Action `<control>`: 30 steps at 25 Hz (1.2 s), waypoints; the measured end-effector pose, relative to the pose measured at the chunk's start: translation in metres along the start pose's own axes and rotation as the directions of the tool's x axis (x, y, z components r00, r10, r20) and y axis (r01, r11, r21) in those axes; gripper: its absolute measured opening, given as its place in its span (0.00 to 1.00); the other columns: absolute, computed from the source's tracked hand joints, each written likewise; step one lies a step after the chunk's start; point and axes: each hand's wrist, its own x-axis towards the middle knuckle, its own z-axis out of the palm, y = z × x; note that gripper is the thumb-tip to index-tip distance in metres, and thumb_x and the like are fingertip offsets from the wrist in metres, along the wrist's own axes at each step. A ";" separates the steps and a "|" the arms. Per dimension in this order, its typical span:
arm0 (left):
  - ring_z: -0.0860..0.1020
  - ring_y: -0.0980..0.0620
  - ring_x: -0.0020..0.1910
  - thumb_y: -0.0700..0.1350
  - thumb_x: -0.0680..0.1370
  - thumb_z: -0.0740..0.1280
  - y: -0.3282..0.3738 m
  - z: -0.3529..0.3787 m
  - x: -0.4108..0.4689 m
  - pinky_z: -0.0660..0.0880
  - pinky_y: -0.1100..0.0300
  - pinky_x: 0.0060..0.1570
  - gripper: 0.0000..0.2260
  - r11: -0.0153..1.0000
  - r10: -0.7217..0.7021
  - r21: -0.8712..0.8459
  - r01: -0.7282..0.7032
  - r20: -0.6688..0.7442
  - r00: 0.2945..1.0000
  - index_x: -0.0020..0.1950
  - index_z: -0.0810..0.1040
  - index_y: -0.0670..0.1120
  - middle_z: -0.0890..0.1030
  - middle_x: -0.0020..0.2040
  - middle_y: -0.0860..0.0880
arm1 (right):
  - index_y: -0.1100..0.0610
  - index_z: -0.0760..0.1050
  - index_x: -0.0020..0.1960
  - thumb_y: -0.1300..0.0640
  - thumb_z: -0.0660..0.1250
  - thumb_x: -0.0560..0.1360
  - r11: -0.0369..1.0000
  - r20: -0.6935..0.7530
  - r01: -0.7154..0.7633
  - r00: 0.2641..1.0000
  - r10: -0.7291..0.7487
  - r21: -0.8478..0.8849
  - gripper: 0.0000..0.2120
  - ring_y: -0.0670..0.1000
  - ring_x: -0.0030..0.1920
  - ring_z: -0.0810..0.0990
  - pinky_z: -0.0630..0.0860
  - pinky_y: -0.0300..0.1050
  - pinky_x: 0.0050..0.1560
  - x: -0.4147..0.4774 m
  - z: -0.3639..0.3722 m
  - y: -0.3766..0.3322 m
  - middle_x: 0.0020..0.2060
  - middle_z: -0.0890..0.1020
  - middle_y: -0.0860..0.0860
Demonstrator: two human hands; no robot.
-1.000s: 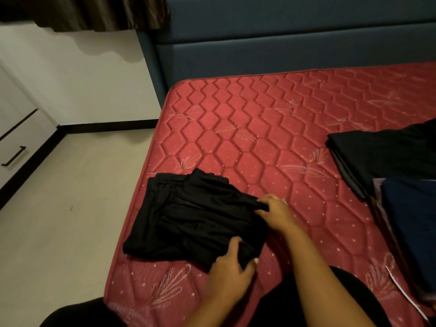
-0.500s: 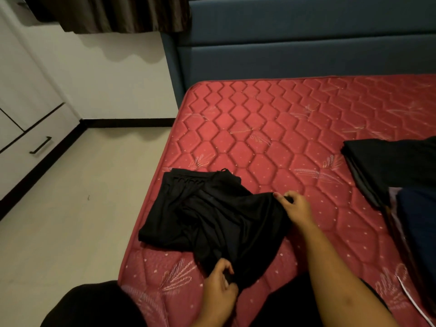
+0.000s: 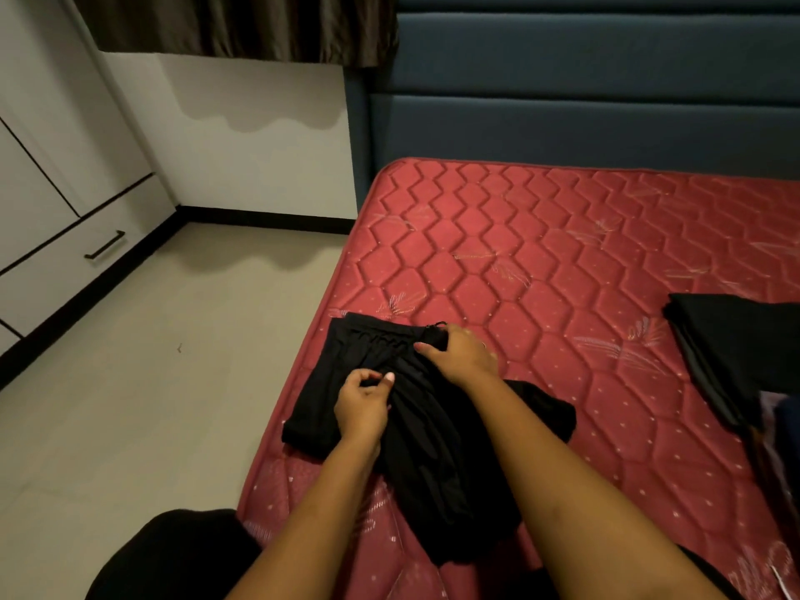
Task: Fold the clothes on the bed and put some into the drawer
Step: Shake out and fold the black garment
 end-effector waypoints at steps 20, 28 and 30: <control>0.72 0.49 0.55 0.58 0.75 0.68 -0.001 -0.028 0.015 0.72 0.55 0.47 0.14 0.642 0.392 0.673 -0.366 0.122 0.912 0.56 0.77 0.52 0.74 0.52 0.50 | 0.46 0.75 0.56 0.36 0.63 0.74 0.992 -0.038 0.107 0.993 -0.110 -0.067 0.18 0.56 0.62 0.75 0.67 0.53 0.61 0.037 -0.009 -0.029 0.60 0.77 0.51; 0.72 0.46 0.57 0.57 0.77 0.66 -0.002 -0.019 0.033 0.70 0.53 0.42 0.17 0.583 0.292 0.751 -0.308 0.160 0.943 0.58 0.72 0.47 0.73 0.56 0.47 | 0.49 0.79 0.45 0.45 0.68 0.74 0.952 -0.006 0.202 0.978 -0.209 -0.232 0.08 0.56 0.62 0.71 0.70 0.52 0.60 0.033 -0.002 -0.030 0.56 0.74 0.51; 0.74 0.47 0.54 0.55 0.79 0.63 -0.001 -0.018 0.034 0.67 0.56 0.39 0.12 0.547 0.357 0.742 -0.388 0.212 0.910 0.53 0.75 0.47 0.76 0.52 0.48 | 0.50 0.75 0.34 0.52 0.68 0.72 0.992 -0.087 0.094 0.992 -0.086 0.089 0.08 0.57 0.55 0.76 0.72 0.51 0.54 0.038 0.002 -0.031 0.46 0.78 0.51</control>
